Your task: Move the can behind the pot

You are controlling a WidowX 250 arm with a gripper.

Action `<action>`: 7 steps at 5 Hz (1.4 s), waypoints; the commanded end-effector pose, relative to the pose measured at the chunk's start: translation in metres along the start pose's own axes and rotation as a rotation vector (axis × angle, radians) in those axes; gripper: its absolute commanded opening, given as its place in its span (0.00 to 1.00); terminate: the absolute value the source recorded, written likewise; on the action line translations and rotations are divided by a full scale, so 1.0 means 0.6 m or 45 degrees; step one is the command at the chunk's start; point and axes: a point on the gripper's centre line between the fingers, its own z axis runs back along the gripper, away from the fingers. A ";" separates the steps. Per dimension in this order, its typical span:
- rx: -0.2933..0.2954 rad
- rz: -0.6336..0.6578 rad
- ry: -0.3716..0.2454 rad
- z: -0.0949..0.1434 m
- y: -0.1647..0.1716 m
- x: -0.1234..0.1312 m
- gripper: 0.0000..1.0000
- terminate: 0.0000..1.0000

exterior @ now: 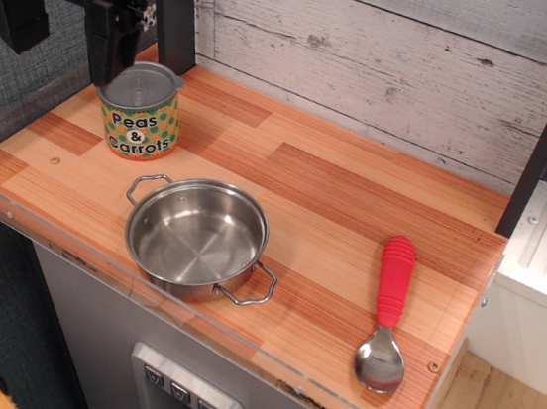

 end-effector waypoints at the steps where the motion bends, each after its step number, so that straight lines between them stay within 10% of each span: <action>1: 0.000 0.000 0.000 0.000 0.000 0.000 1.00 0.00; 5: -0.135 1.296 -0.002 -0.056 0.104 0.085 1.00 0.00; 7: 0.109 1.903 0.062 -0.100 0.141 0.129 1.00 0.00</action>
